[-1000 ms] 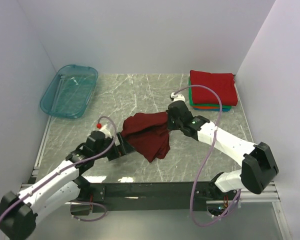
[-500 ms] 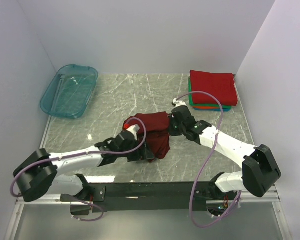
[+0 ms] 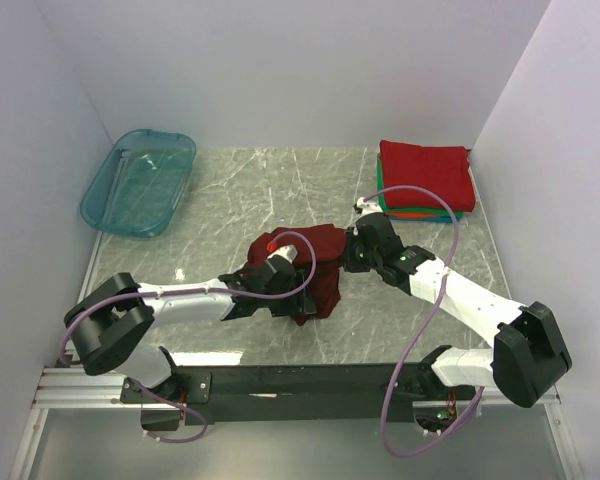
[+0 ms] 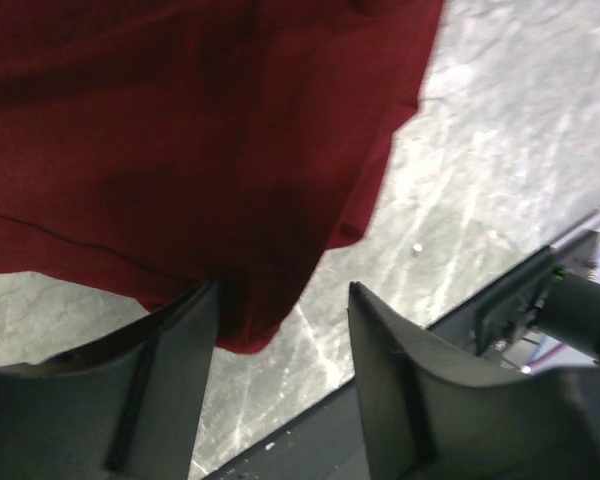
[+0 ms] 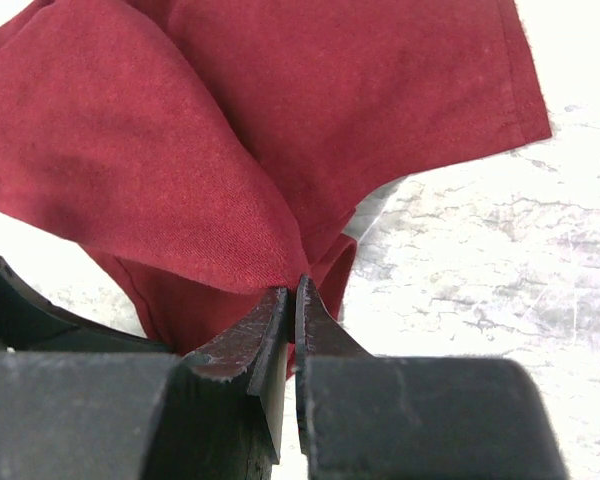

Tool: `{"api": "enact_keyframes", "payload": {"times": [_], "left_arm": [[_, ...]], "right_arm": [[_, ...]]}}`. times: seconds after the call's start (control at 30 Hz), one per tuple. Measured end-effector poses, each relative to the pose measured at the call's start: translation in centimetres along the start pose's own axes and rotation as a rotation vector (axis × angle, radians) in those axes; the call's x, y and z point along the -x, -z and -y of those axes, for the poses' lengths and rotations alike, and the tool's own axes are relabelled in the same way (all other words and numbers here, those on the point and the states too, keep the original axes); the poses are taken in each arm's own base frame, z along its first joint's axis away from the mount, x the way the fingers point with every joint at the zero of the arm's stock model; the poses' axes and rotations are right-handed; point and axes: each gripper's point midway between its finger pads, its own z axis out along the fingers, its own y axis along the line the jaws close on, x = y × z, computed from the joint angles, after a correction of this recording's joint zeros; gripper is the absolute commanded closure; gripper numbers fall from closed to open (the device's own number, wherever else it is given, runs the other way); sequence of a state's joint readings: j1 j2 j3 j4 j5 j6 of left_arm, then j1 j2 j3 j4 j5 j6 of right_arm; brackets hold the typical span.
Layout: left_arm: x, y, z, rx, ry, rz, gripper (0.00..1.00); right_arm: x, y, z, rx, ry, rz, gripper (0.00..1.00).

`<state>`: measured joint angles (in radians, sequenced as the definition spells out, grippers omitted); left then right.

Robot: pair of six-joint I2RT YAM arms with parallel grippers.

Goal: Fold and stack the t-shirts
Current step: Flatten the tshirt out

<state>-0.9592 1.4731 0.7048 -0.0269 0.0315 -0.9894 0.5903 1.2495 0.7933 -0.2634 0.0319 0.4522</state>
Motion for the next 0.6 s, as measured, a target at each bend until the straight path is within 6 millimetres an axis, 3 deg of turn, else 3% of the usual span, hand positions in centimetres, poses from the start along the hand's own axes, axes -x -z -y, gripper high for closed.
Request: {"api": "enact_keyframes", "payload": {"times": [0.13,0.17,0.23,0.27,0.33,0.6], "left_arm": [[-0.7,-0.6,-0.9,0.041,0.001,-0.028,0.58],[-0.8,-0.6,-1.1,0.049,0.001,-0.033,0.7],[-1.0,-0.6,-1.3,0.061,0.002,-0.04,0.81],[-1.0,-0.5,-1.3,0.063,0.0,-0.041,0.81],[-0.9,-0.5,-1.3,0.07,-0.001,-0.039,0.97],[0.2,0.1,-2.0,0.121,0.012,0.018,1.0]], "right_arm": [[-0.2,-0.1,0.5,-0.004,-0.009,-0.002,0.98],[-0.2,0.0,0.6,-0.004,-0.011,-0.002,0.98],[-0.1,0.0,0.5,0.0,-0.014,0.0,0.97],[-0.1,0.0,0.6,-0.001,-0.015,0.001,0.98],[-0.1,0.0,0.6,0.0,-0.017,0.001,0.98],[-0.3,-0.1,0.8,0.0,-0.02,-0.002,0.98]]}}
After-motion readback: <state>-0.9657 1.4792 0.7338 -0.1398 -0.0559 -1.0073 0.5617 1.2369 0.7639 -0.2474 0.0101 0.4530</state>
